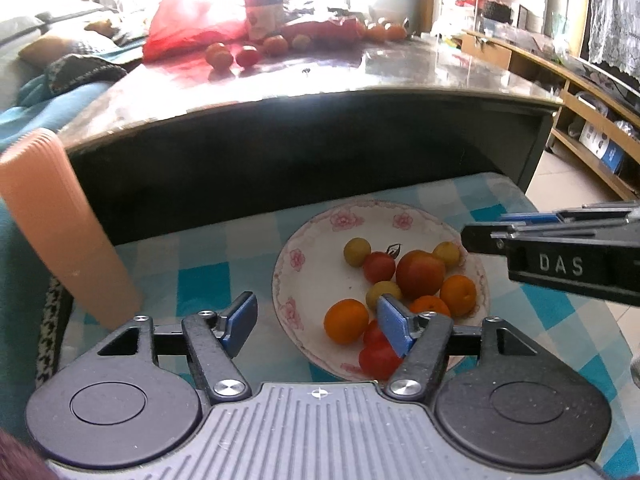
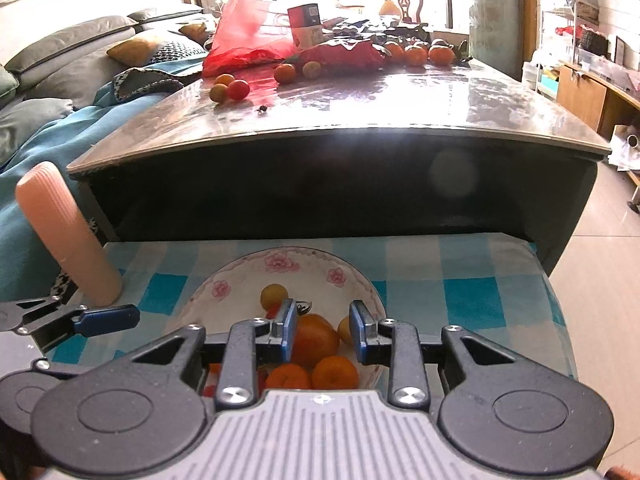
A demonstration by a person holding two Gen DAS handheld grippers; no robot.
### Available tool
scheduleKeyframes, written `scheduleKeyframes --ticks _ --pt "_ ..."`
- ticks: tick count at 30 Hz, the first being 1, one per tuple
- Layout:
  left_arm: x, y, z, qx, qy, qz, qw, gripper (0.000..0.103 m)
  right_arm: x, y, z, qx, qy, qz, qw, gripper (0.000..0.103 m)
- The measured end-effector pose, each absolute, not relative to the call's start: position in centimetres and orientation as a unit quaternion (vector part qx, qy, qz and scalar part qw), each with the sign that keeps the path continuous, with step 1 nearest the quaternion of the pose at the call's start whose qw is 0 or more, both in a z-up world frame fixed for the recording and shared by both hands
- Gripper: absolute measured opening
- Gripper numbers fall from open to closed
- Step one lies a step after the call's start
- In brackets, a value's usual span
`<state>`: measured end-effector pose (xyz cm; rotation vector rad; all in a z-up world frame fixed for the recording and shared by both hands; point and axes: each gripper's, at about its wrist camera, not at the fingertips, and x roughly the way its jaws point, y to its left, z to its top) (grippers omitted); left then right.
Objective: Organize fruits
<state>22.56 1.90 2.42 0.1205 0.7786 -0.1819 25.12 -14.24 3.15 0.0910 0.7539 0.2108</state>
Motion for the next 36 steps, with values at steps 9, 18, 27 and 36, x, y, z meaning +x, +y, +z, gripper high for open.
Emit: scheduleKeyframes --ticks 9,18,27,36 --pt "19.5 2.3 4.0 0.040 0.354 -0.076 0.931 0.088 21.1 -15.0 4.3 0.046 0.367 0.102 0.924 0.043" --pt "15.2 2.3 3.5 0.047 0.349 -0.066 0.934 0.092 16.0 -15.7 4.2 0.065 0.383 0.097 0.916 0.044" --pt "11.4 2.6 3.6 0.031 0.335 -0.066 0.939 0.096 11.5 -15.9 3.5 0.077 0.400 0.092 0.909 0.045" --pt "7.6 3.0 4.6 0.039 0.295 -0.048 0.953 0.103 7.5 -15.8 3.8 0.088 0.390 0.096 0.911 0.045"
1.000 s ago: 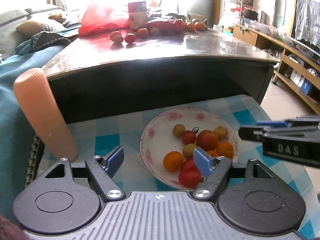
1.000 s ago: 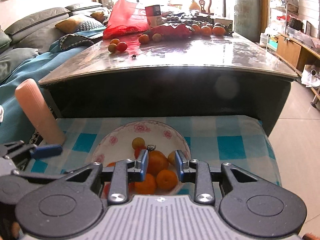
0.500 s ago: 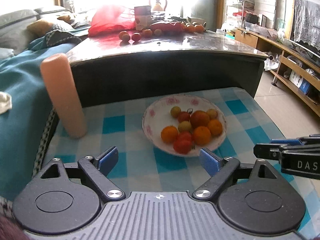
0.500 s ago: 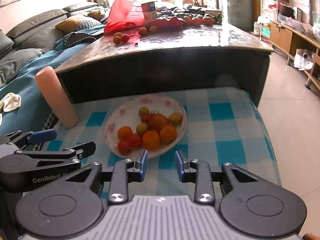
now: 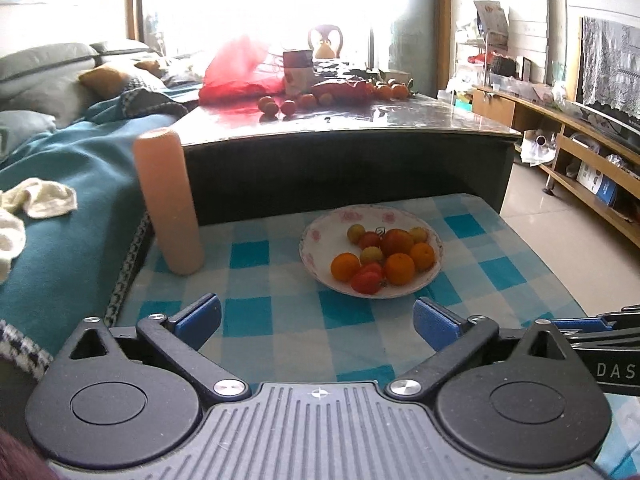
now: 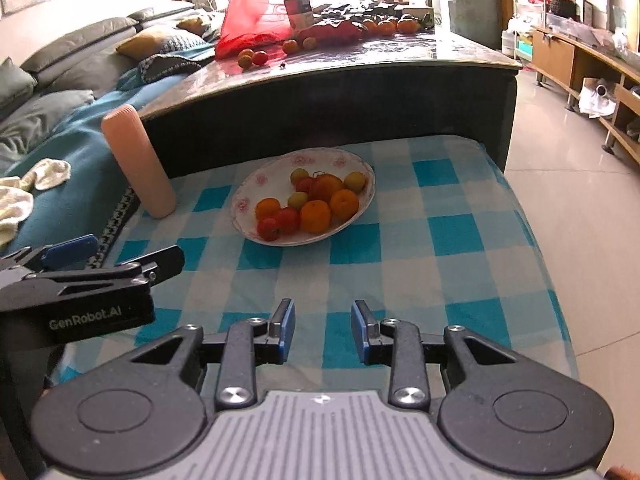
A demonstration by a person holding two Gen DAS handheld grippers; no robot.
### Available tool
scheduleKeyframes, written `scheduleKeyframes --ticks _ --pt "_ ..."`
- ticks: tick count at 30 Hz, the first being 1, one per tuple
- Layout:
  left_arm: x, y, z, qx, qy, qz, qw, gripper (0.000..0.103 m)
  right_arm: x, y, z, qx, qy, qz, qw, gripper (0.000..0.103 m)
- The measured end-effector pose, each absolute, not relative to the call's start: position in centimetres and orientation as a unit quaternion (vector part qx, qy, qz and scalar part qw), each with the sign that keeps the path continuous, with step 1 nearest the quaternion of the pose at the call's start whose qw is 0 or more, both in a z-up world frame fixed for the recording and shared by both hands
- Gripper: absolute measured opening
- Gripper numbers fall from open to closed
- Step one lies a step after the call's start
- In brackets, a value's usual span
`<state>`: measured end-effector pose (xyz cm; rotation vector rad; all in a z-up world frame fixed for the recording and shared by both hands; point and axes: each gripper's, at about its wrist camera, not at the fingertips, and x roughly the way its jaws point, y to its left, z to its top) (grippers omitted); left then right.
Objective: Organize fruits
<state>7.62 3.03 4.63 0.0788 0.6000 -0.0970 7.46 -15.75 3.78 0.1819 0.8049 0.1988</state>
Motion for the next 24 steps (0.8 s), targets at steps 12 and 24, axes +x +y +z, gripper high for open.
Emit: scheduleKeyframes --ticks 12,24 --pt "4.4 3.2 3.1 0.019 0.337 -0.070 0.939 0.103 2.9 -15.3 3.5 0.095 0.392 0.103 0.909 0.045" --pt "1.7 1.4 2.6 0.081 0.350 -0.041 0.932 0.103 0.2 -15.4 2.9 0.103 0.398 0.097 0.906 0.046"
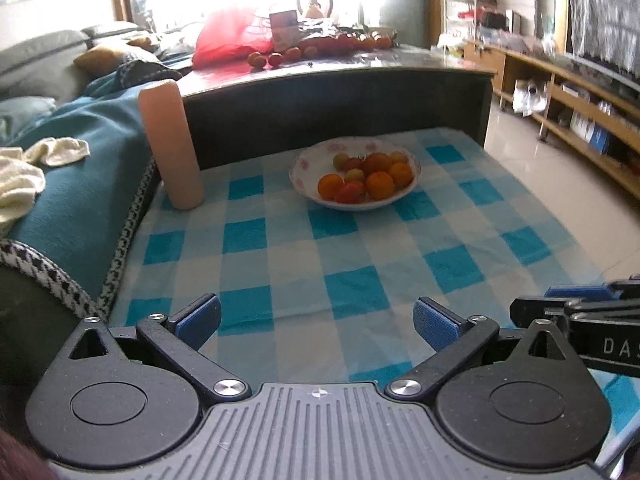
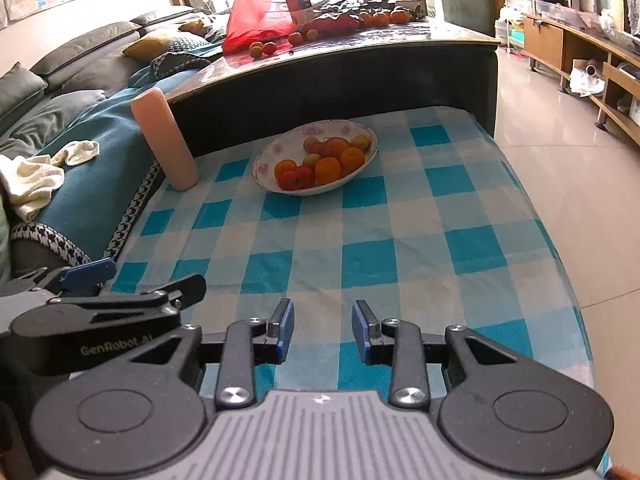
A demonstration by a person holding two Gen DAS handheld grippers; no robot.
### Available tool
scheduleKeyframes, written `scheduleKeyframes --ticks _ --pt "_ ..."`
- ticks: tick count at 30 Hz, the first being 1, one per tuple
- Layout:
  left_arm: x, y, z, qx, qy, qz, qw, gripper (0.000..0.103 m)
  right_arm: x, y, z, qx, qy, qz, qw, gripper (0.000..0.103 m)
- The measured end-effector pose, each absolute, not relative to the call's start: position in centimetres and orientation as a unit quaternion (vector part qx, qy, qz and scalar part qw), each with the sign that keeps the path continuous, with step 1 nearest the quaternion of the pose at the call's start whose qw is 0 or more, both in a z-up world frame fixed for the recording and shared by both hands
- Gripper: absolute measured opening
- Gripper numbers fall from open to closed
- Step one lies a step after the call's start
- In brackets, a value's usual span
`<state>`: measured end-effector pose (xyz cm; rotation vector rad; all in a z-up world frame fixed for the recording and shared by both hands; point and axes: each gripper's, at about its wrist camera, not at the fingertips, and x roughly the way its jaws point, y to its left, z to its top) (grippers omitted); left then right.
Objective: Organize fruits
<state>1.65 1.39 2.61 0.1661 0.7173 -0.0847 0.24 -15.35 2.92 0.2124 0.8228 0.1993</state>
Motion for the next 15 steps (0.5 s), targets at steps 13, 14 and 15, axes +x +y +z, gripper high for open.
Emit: scheduleKeyframes --ticks 13,14,15 --pt "0.3 1.6 2.1 0.052 0.378 -0.062 0.922 0.103 -1.7 -15.6 2.6 0.114 0.404 0.097 0.902 0.050" --pt "0.3 1.6 2.0 0.049 0.380 -0.063 0.921 0.103 -1.8 -15.6 2.7 0.115 0.404 0.098 0.902 0.050" --pt "0.3 1.6 1.9 0.047 0.383 -0.064 0.920 0.103 -2.0 -15.6 2.7 0.115 0.404 0.098 0.902 0.050"
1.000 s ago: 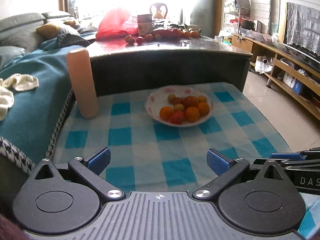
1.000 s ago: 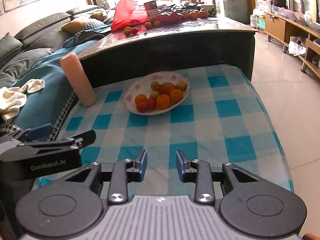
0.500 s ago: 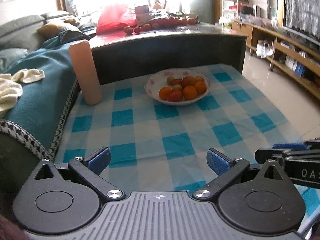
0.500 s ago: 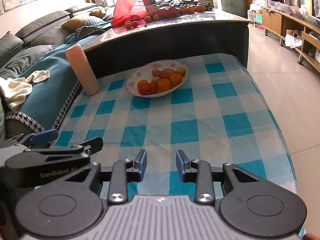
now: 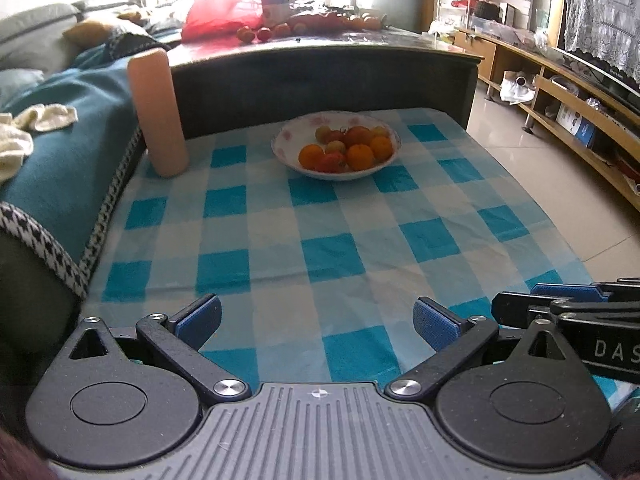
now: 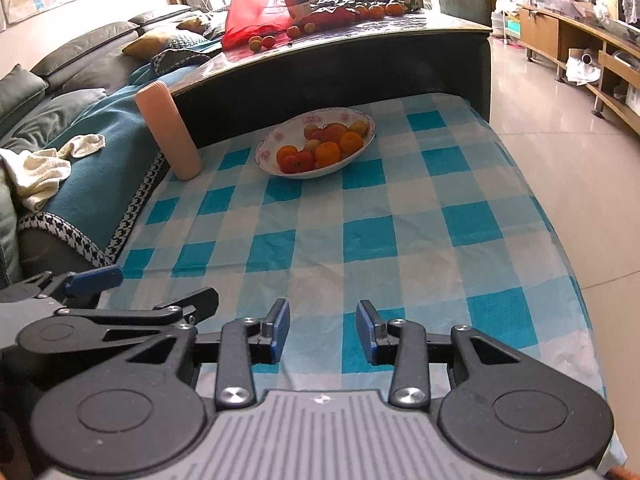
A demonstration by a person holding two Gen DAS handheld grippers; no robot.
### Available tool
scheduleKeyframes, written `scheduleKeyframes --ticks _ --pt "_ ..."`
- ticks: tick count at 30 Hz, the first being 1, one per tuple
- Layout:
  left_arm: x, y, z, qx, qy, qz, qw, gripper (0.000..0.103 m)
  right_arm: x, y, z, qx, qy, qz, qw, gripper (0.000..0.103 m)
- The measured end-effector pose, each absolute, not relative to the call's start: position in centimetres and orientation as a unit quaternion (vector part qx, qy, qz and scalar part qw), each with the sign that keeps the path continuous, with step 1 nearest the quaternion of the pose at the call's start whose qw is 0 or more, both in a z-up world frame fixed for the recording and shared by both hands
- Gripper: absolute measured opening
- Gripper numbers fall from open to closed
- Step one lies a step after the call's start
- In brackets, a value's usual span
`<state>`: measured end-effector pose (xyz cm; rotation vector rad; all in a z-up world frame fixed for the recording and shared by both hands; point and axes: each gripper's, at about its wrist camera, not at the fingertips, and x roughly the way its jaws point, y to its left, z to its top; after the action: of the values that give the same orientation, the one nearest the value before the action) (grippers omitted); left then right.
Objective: Organize fruits
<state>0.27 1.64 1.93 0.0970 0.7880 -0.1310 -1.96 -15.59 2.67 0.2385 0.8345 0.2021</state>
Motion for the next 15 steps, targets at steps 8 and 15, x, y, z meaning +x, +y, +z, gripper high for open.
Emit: scheduleKeyframes --ticks 8,15 --pt "-0.31 1.50 1.57 0.048 0.388 -0.062 0.918 0.103 -2.67 -15.37 2.36 0.112 0.411 0.100 0.899 0.051" --pt "-0.52 1.55 1.61 0.049 0.387 -0.060 0.919 0.103 -2.93 -15.27 2.08 0.110 0.415 0.099 0.898 0.051"
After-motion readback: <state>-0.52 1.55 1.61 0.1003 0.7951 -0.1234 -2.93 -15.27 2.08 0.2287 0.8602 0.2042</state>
